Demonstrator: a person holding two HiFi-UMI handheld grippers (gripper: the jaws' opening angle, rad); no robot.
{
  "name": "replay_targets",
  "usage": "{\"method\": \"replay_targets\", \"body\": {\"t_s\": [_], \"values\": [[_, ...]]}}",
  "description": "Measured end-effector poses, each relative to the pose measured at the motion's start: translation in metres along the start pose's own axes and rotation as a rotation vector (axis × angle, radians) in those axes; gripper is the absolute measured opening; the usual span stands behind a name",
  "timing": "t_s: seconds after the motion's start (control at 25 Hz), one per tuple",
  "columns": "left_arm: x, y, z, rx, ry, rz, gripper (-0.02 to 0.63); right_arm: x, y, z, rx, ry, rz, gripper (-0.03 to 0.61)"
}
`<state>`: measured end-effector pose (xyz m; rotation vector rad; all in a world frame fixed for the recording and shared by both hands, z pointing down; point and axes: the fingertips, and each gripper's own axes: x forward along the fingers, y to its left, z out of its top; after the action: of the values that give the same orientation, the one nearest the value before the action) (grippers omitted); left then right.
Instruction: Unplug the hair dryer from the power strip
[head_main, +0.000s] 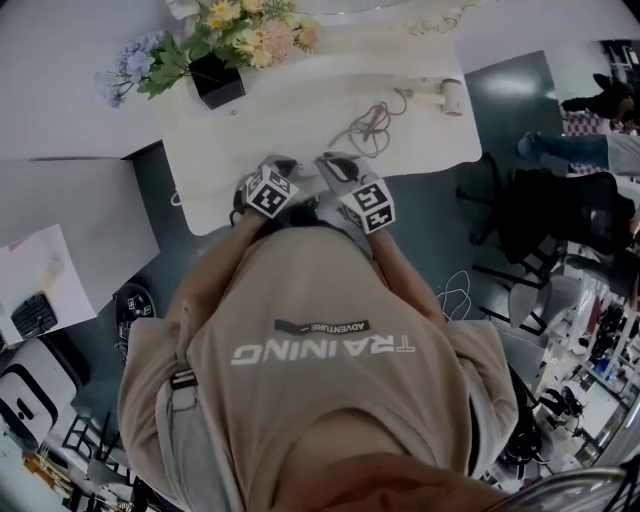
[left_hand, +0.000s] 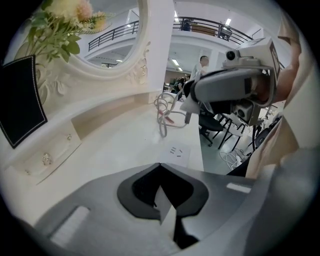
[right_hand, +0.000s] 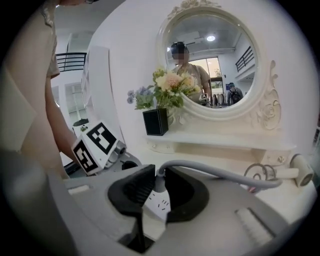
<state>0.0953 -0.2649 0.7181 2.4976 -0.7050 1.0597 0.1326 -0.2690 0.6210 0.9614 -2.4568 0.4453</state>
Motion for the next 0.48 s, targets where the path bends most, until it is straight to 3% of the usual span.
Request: {"method": "replay_targets", "body": {"t_s": [0.16, 0.48], "values": [[-0.007, -0.002, 0.005, -0.005, -0.024, -0.001, 0.006, -0.021, 0.0, 0.026, 0.029, -0.075, 0.021, 0.067], [-0.079, 0.013, 0.072, -0.116, -0.306, 0.079, 0.006, -0.058, -0.01, 0.087, -0.002, -0.23, 0.067, 0.069]]}}
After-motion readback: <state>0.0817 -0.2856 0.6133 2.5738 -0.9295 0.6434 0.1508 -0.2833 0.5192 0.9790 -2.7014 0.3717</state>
